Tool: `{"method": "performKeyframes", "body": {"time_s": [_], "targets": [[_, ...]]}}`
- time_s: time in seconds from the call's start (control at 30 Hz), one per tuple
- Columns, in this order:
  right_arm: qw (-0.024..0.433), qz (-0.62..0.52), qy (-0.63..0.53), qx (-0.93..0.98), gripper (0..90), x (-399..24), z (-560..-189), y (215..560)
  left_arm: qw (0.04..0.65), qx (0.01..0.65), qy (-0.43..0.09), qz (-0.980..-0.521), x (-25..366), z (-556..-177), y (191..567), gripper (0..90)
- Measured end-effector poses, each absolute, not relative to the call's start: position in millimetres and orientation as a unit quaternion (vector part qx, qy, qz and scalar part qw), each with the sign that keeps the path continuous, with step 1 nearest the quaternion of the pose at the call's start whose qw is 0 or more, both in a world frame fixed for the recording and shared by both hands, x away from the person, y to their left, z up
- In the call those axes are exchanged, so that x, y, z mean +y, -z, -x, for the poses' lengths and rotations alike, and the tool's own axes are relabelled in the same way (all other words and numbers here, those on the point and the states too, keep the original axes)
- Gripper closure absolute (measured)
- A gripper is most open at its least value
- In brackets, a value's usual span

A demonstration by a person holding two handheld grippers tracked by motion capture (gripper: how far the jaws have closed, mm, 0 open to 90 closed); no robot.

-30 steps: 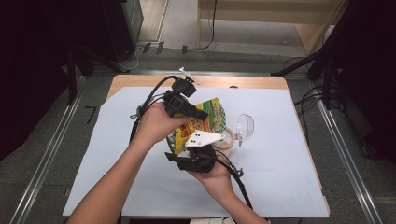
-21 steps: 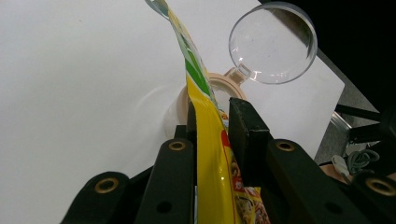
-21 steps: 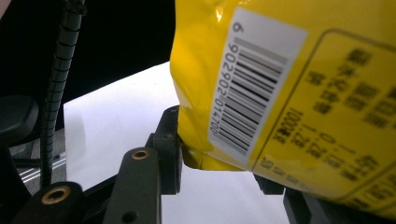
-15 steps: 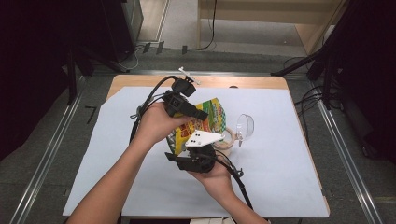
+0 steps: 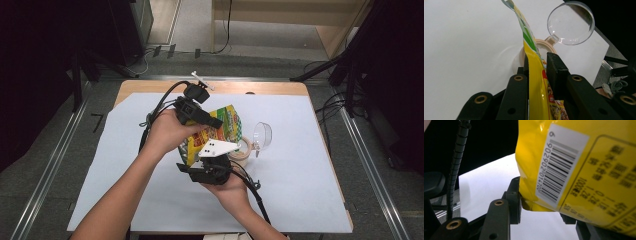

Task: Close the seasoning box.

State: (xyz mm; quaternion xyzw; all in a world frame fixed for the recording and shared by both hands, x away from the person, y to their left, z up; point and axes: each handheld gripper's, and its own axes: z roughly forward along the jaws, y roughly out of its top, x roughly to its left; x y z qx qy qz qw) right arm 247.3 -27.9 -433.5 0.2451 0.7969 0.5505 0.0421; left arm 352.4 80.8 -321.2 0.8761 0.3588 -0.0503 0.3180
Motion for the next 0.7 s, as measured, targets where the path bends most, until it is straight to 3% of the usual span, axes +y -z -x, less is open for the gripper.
{"method": "performKeyframes", "body": {"time_s": [0.7], "targets": [[0.041,-0.249,-0.549,0.797,60.4,-28.3,-246.9,432.5,0.321,0.363,0.054,-0.873,80.3,-353.9,321.1,78.7]]}}
